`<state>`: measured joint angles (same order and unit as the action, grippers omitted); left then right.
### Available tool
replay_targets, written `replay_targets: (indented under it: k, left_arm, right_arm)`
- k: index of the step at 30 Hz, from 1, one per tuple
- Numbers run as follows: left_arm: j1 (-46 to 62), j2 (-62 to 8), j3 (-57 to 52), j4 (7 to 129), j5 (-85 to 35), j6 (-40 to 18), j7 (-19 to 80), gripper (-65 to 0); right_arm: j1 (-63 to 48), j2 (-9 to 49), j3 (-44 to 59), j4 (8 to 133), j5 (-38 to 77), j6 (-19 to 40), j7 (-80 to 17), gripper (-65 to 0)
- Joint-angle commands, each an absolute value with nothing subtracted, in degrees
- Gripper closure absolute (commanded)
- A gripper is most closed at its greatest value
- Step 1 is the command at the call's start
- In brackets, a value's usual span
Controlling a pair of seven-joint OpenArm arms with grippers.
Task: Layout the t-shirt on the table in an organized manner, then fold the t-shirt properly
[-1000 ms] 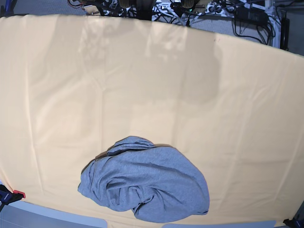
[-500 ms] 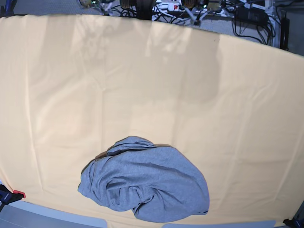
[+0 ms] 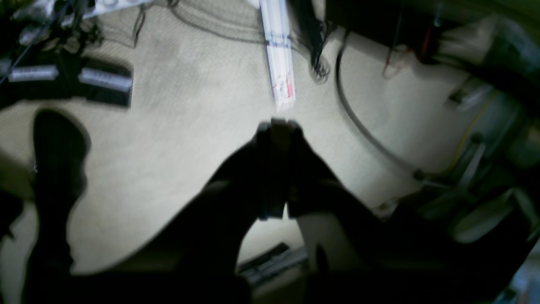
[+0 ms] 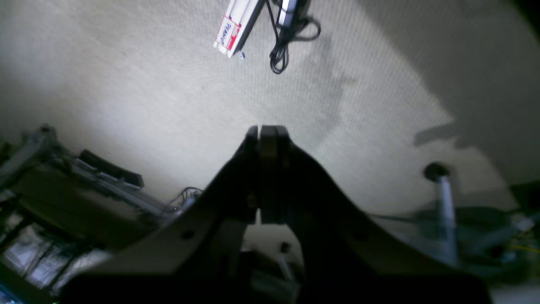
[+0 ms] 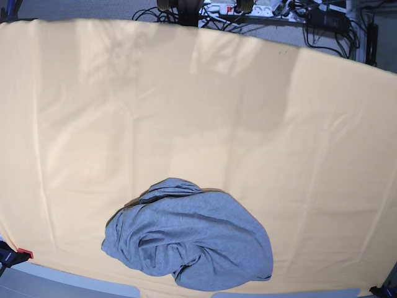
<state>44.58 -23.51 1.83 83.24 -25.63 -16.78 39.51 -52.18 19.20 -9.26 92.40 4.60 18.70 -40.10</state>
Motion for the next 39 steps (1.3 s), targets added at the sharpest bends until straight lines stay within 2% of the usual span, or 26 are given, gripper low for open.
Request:
replay_targets:
  k: [1, 5, 9, 12, 16, 21, 28, 34, 39]
  left_arm:
    - [47.3, -25.4, 1.3, 87.6, -26.5, -17.2, 39.7, 0.0]
    - [56.6, -29.9, -1.4, 102.5, -26.5, -17.2, 40.9, 0.0]
    - [64.8, -31.1, -6.4, 116.2, -26.5, -17.2, 41.3, 0.0]
    - [68.9, -31.1, -9.9, 125.1, -26.5, -17.2, 42.5, 0.0]
    - [71.7, -31.1, -14.3, 135.0, -26.5, -17.2, 43.4, 0.0]
    - [72.3, -31.1, -18.4, 135.0, -27.6, -17.5, 42.2, 0.0]
    - [64.0, -31.3, -19.3, 135.0, -29.0, -17.4, 41.6, 0.0]
    - [55.9, -31.3, -19.3, 135.0, -29.1, -17.4, 41.6, 0.0]
    - [47.8, -31.3, -19.3, 135.0, -29.5, -17.4, 41.6, 0.0]
  right_arm:
    - [-55.7, 21.0, -9.0, 96.0, 4.5, 18.0, -40.4, 0.0]
    - [-66.4, 25.4, -9.0, 109.5, 4.4, 13.7, -41.7, 0.0]
    - [-74.8, 27.7, -8.9, 121.6, 3.0, 8.9, -45.3, 0.0]
    - [-75.0, 27.8, -8.9, 129.2, -2.4, 6.1, -45.4, 0.0]
    - [-75.0, 27.8, -8.9, 135.0, -7.2, 4.4, -50.2, 0.0]
    - [-75.0, 27.8, -8.9, 135.0, -13.5, 1.5, -49.4, 0.0]
    - [-74.8, 29.1, -8.8, 135.0, -26.3, -5.6, -47.4, 0.0]
    - [-69.0, 29.1, -8.8, 135.0, -38.9, -11.0, -47.0, 0.0]
    - [-60.6, 30.3, -8.8, 135.0, -40.1, -10.9, -44.1, 0.0]
